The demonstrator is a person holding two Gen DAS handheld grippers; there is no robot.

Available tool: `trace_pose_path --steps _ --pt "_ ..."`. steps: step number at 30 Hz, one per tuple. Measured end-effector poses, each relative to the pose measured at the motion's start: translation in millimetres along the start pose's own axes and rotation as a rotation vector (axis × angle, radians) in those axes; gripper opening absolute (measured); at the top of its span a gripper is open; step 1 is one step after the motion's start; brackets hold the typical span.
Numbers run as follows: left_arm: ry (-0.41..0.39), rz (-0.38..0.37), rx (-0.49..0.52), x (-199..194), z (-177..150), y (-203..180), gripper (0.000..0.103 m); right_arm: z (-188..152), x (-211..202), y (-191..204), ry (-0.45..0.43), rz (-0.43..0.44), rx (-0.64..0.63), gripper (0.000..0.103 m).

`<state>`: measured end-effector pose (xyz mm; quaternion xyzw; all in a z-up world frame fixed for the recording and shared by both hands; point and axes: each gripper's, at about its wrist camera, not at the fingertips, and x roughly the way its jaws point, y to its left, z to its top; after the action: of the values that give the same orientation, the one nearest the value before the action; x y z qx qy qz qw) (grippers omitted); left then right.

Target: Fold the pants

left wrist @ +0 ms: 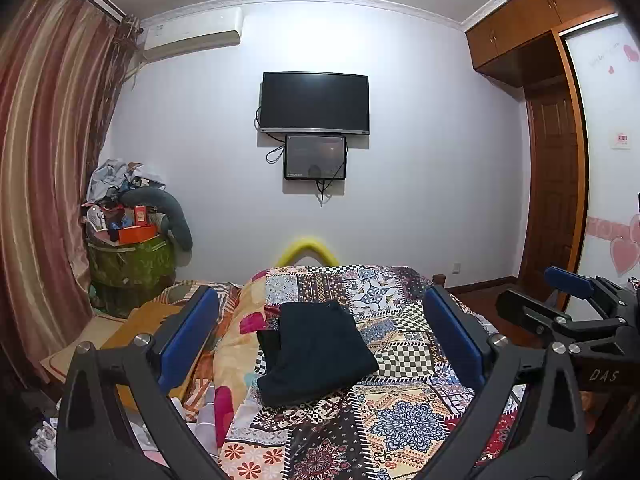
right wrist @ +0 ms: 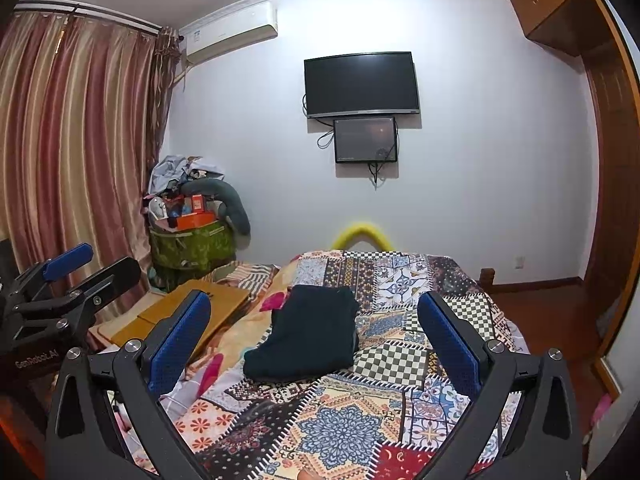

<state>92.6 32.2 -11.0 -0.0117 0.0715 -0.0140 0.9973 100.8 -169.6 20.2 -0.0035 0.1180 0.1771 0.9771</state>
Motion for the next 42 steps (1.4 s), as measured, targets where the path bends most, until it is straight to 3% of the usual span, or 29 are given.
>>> trace_pose_path --steps 42 --pt "0.038 -0.034 -0.034 5.2 -3.5 -0.9 0.103 -2.5 3.9 -2.4 0.013 -0.009 0.010 0.103"
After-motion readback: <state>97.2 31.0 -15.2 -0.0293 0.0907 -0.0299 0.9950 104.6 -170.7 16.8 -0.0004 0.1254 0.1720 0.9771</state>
